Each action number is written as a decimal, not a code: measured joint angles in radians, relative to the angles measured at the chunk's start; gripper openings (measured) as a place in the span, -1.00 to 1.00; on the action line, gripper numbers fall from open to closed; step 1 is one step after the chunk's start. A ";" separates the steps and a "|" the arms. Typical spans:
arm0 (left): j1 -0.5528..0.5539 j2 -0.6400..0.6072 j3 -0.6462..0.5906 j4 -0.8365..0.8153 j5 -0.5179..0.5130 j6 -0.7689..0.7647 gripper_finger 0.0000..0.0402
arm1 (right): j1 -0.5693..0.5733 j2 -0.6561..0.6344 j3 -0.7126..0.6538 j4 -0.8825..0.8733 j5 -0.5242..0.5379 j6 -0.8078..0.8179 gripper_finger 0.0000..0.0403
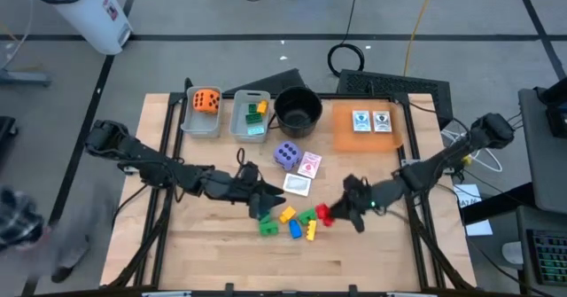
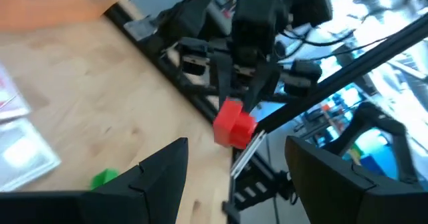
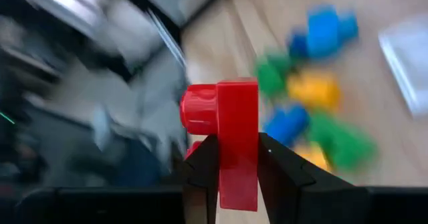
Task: Pick & Place Toys
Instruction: Put the red game piece into the right gray bin
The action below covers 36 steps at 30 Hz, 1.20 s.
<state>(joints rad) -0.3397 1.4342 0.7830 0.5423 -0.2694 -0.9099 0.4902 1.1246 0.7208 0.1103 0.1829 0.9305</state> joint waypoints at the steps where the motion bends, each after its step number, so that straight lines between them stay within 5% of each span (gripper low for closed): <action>1: 0.000 0.000 0.000 0.018 -0.001 0.009 0.28 | -0.022 -0.007 0.000 0.048 0.000 -0.016 -0.64; 17: 0.039 0.000 0.063 0.171 -0.039 0.229 0.28 | -0.247 0.063 0.000 0.544 -0.058 -0.050 -0.64; 23: 0.051 0.000 0.204 -0.056 -0.058 0.361 0.28 | -0.275 0.105 0.001 0.633 -0.053 -0.027 -0.64; 30: 0.043 0.001 0.439 -0.603 -0.157 0.418 0.28 | -0.306 0.119 0.001 0.642 0.027 -0.032 -0.65; 36: 0.034 0.000 0.515 -0.678 -0.225 0.509 0.28 | -0.339 0.119 0.001 0.642 0.026 -0.033 -0.65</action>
<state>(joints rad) -0.3054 1.4342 1.2978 -0.1357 -0.4943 -0.4006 0.1507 1.2438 0.7219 0.7525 0.2093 0.8970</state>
